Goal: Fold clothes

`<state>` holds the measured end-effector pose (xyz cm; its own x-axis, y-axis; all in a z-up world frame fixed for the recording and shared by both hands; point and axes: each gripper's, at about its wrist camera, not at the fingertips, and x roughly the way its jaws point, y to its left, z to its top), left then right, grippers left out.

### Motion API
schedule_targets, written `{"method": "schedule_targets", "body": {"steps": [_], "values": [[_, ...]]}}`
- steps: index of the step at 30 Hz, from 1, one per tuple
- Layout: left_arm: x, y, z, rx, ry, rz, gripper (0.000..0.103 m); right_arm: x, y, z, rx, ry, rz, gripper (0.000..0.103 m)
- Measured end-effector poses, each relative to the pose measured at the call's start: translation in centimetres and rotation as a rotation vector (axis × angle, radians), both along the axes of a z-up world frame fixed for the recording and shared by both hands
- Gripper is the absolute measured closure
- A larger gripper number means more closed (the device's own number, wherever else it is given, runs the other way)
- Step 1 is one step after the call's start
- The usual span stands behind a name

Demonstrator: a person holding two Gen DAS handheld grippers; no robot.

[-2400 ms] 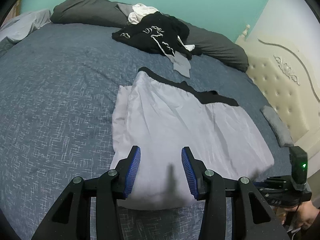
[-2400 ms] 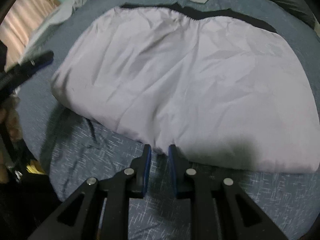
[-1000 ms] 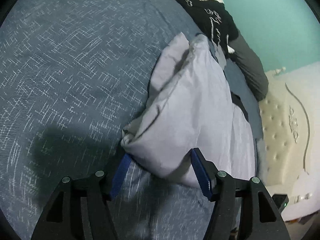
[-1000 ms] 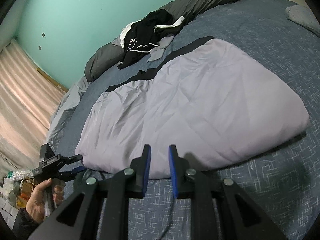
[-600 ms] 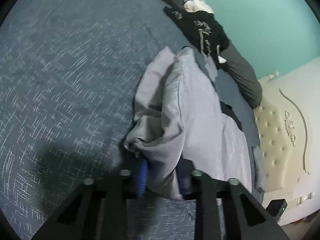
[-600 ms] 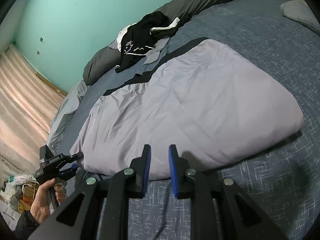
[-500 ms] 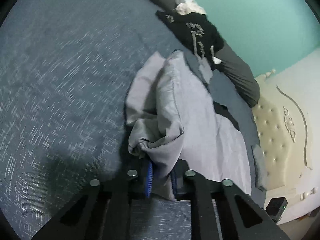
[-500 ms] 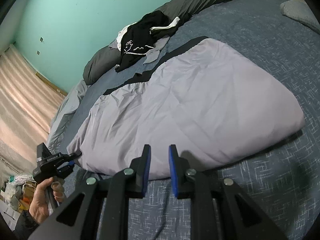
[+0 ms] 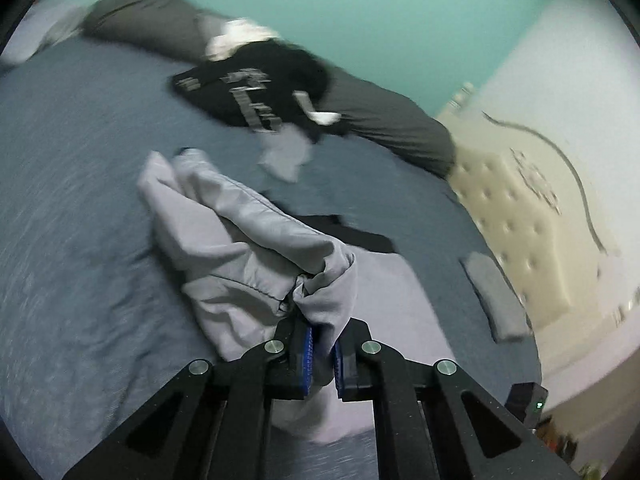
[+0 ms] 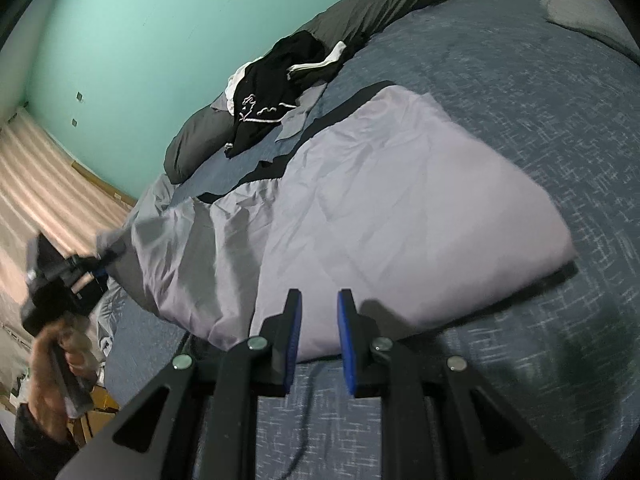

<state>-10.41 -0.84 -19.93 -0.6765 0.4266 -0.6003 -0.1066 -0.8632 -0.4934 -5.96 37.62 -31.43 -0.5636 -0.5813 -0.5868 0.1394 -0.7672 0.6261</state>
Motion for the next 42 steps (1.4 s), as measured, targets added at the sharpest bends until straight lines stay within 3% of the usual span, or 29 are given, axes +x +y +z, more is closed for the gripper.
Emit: {"method": "schedule_targets", "body": {"steps": [6, 11, 14, 17, 19, 21, 23, 26, 29, 32, 36, 42], "values": [[-2.3, 11.6, 0.3, -0.075, 0.004, -0.199, 0.095, 0.1, 2.5, 0.0, -0.025, -0.001, -0.043, 0.086], [-3.4, 20.3, -4.9, -0.135, -0.115, -0.376, 0.094, -0.2, 5.1, -0.3, -0.049, -0.017, -0.105, 0.086], [-3.0, 22.5, -6.1, -0.166, -0.16, -0.426, 0.093, -0.4, 6.2, -0.7, -0.075, -0.027, -0.139, 0.086], [-2.1, 22.3, -4.7, -0.157, -0.145, -0.434, 0.081, -0.8, 6.8, -0.8, -0.09, -0.035, -0.156, 0.086], [-1.4, 20.8, -2.8, -0.138, -0.112, -0.405, 0.065, -1.0, 7.1, -0.8, -0.1, -0.033, -0.161, 0.086], [-1.4, 18.3, -1.4, -0.092, -0.098, -0.348, 0.057, -1.1, 7.2, -0.6, -0.112, -0.027, -0.164, 0.086], [-1.3, 15.9, -0.6, -0.075, -0.091, -0.294, 0.057, -1.3, 7.1, -0.3, -0.13, -0.012, -0.16, 0.086], [-1.0, 12.3, -0.4, -0.129, -0.098, -0.216, 0.057, -1.4, 6.9, 0.3, -0.158, 0.019, -0.161, 0.065], [-0.8, 9.5, -2.0, -0.176, -0.142, -0.157, 0.057, -1.2, 6.9, 1.4, -0.17, 0.066, -0.186, 0.06], [-0.2, 8.2, -3.9, -0.219, -0.18, -0.132, 0.057, -1.4, 6.8, 2.2, -0.167, 0.105, -0.199, 0.047], [0.2, 8.1, -6.0, -0.239, -0.212, -0.138, 0.057, -2.4, 5.6, 2.8, -0.16, 0.129, -0.166, 0.044], [1.0, 9.9, -7.6, -0.288, -0.221, -0.192, 0.057, -4.2, 3.8, 1.9, -0.101, 0.086, -0.127, 0.044]]}}
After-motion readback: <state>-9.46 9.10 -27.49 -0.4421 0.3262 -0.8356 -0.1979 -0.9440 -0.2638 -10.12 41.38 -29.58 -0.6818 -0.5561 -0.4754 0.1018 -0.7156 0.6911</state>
